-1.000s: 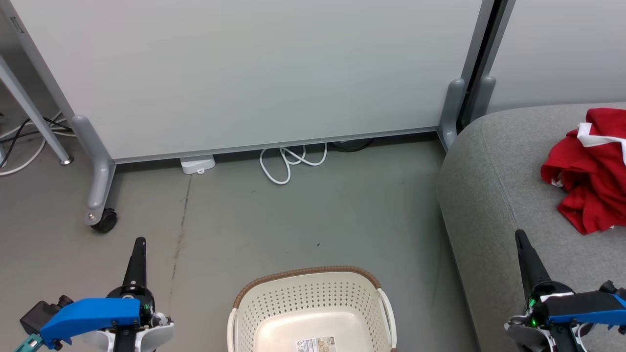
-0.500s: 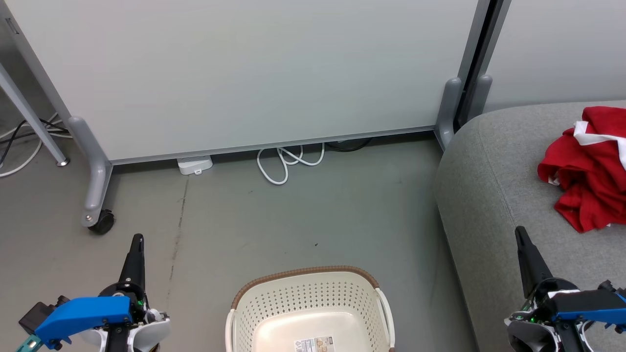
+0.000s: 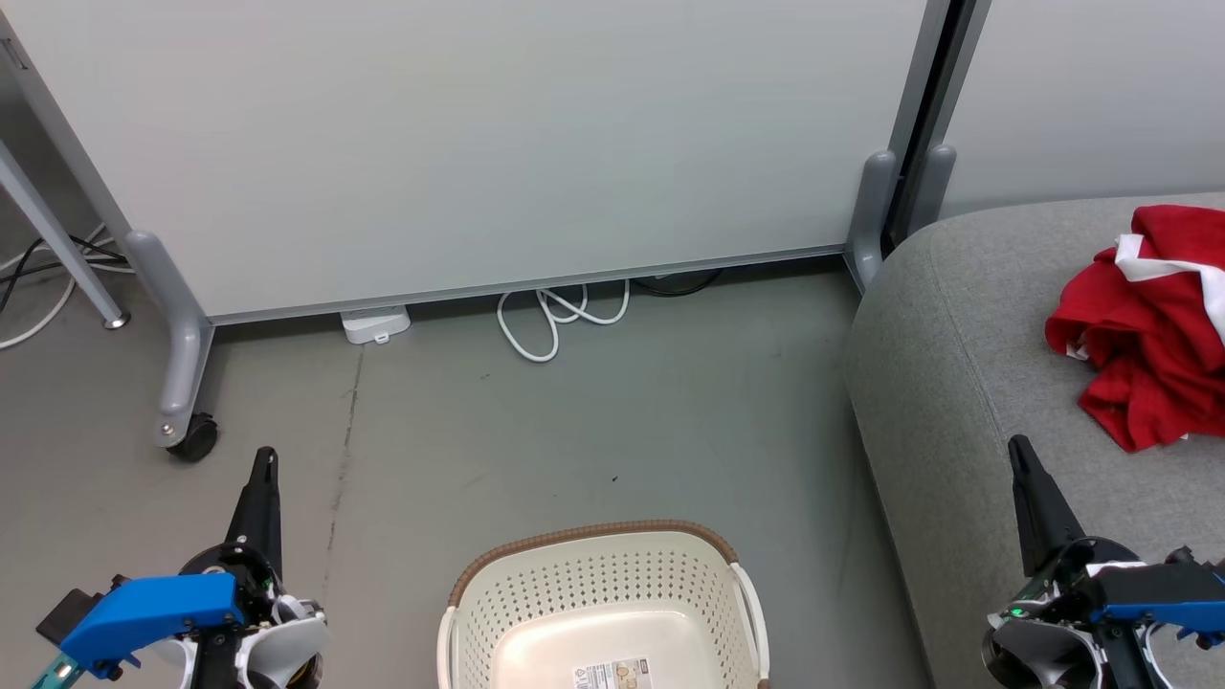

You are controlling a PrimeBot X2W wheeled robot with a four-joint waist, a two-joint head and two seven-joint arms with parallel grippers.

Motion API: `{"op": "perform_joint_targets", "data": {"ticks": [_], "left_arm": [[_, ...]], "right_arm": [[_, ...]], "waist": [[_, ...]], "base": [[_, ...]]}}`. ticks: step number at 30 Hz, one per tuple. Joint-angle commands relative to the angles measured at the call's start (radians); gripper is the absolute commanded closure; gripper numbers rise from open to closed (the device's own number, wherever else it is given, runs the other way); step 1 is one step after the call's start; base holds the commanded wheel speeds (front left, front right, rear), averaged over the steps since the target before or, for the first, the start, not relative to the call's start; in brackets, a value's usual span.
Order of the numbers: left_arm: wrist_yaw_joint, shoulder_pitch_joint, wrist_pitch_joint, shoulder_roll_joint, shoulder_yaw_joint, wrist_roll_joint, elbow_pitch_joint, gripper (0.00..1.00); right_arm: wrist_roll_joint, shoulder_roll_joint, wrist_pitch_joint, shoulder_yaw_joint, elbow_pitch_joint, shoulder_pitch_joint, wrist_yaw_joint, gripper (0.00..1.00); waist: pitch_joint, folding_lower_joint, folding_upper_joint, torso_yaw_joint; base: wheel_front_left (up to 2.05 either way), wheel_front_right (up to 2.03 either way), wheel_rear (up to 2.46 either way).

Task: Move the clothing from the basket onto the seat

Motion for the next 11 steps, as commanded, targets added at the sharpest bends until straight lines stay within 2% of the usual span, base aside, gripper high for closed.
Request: {"op": "perform_joint_targets", "data": {"ticks": [1,11], "left_arm": [[-0.009,-0.015,0.006,0.001,0.005,-0.017,-0.005,1.00],[-0.009,-0.013,0.005,0.001,0.004,-0.014,-0.005,1.00]], "right_arm": [[0.019,-0.004,0.005,-0.002,0.002,-0.015,0.001,1.00],[0.015,-0.004,0.004,-0.002,0.002,-0.013,0.001,1.00]], "waist": [[0.000,0.0000,0.0000,-0.001],[0.000,0.0000,0.0000,-0.001]], "base": [[0.00,0.00,0.00],[0.00,0.00,0.00]]}}
